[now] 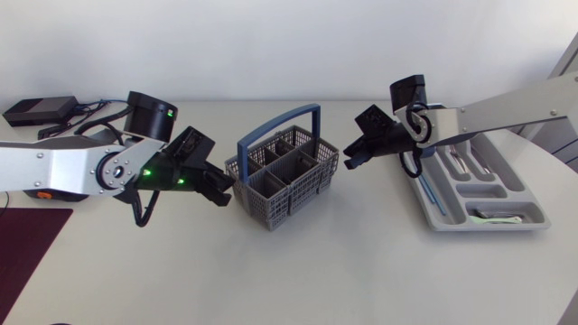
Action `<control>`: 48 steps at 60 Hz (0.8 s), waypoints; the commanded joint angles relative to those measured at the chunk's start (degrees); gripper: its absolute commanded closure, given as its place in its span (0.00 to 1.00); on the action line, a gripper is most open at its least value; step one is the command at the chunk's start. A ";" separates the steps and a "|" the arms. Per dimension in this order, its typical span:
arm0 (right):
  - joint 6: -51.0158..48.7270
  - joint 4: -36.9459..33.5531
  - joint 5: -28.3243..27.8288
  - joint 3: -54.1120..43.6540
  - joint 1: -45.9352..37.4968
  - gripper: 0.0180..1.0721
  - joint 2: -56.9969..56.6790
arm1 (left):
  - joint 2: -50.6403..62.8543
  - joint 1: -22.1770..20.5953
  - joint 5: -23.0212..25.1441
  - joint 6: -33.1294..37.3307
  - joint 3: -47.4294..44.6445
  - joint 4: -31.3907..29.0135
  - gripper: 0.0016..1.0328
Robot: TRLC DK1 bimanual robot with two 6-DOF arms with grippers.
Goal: Unload the cutlery basket into the drawer organizer.
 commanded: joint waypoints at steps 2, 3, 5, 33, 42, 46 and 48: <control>2.90 0.55 -0.79 1.64 0.92 0.88 2.16 | 3.29 -0.79 -0.96 -1.65 2.17 1.37 0.80; 3.16 0.64 -1.14 1.64 0.92 0.88 2.16 | 3.64 -0.79 -1.05 -1.74 2.25 1.55 0.81; 3.51 0.64 -2.54 1.73 0.92 0.90 1.99 | 4.25 -0.79 -1.31 -1.83 2.43 1.90 0.86; 2.63 0.73 -6.41 -7.24 6.72 0.92 -6.01 | 7.15 2.55 -1.31 -2.09 4.27 6.21 0.97; 2.63 0.73 -5.88 -11.90 9.97 0.93 -10.05 | 7.86 5.80 -0.44 -1.65 4.63 6.47 0.97; 2.63 0.73 -5.36 -14.18 11.47 0.93 -11.90 | 8.21 7.47 1.23 -1.30 4.63 6.47 0.97; 2.54 0.73 -4.65 -15.50 12.43 0.93 -12.95 | 8.38 8.26 1.94 -1.13 4.71 6.47 0.97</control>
